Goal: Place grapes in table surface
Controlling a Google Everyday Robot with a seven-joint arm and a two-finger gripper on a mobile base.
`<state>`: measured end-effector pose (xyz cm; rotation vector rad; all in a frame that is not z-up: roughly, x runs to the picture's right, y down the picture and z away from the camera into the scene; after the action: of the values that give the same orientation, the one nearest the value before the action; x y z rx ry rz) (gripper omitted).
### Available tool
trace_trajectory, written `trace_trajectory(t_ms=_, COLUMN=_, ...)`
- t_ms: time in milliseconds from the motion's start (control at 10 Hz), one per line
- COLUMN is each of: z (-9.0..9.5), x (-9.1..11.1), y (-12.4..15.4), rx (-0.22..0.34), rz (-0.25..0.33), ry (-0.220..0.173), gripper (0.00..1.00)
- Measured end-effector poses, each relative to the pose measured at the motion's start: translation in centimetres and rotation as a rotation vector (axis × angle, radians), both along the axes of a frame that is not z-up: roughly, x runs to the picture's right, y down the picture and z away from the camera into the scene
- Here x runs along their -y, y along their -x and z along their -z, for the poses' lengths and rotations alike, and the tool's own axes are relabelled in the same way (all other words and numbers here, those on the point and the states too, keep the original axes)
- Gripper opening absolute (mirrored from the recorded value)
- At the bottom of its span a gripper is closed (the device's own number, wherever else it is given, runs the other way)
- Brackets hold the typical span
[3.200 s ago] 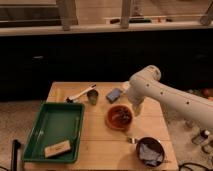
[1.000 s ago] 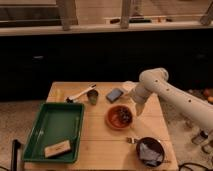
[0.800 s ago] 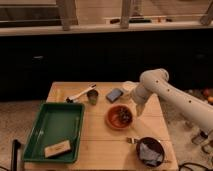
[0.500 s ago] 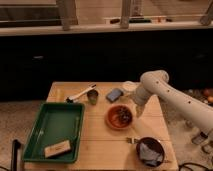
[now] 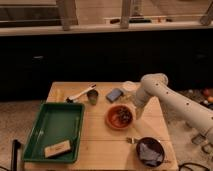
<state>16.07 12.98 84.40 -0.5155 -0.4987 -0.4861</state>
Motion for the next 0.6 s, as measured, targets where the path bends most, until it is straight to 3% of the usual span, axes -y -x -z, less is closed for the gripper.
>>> trace_trajectory(t_ms=600, z=1.3, x=0.3, y=1.0, rx=0.030, rz=0.061, ry=-0.010, gripper=0.80)
